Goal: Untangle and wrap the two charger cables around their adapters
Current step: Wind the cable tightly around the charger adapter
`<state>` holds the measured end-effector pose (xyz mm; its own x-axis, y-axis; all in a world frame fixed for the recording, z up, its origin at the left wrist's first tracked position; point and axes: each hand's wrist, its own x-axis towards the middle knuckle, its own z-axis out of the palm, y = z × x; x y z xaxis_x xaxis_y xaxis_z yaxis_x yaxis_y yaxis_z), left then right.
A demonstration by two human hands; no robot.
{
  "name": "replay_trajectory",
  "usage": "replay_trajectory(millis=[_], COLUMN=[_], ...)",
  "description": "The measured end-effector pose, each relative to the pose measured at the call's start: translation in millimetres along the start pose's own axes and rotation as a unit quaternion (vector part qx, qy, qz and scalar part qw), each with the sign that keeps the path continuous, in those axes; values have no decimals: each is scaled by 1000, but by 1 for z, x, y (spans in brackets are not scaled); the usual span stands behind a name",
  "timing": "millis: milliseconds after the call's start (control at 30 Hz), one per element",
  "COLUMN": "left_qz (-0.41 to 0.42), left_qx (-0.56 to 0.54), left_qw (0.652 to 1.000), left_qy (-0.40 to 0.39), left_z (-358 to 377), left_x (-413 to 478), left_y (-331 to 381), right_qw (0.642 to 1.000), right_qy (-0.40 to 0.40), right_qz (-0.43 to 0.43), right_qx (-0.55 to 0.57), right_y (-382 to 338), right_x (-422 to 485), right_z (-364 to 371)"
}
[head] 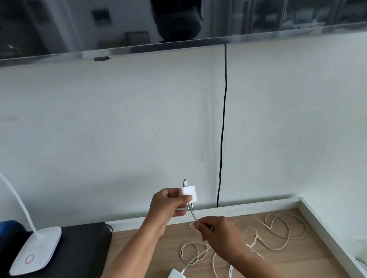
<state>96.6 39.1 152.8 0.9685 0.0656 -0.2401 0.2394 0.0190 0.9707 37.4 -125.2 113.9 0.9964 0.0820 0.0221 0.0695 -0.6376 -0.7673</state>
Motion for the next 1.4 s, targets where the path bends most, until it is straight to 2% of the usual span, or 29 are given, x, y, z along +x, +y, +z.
replay_trajectory(millis=[267, 733, 933, 1067, 1200, 1400], left_qz=[21, -19, -31, -29, -18, -2], left_qx=[77, 51, 44, 31, -17, -78], left_qw=[997, 987, 980, 976, 978, 986], left_qy=[-25, -152, -190, -212, -206, -149], left_z=[2, 8, 6, 6, 10, 12], left_x=[-5, -21, -23, -26, -26, -20], left_y=[-8, -13, -9, -9, -3, 10], right_qw=[988, 980, 987, 996, 1000, 1000], right_qy=[63, 63, 52, 35, 11, 1], right_qz=[-92, -110, -83, -38, 1, 12], right_qx=[-111, -157, -130, -71, 6, 23], right_y=[-15, -24, -19, -13, -4, 1], right_x=[6, 38, 50, 54, 55, 45], right_z=[-32, -72, -77, -78, -67, -48])
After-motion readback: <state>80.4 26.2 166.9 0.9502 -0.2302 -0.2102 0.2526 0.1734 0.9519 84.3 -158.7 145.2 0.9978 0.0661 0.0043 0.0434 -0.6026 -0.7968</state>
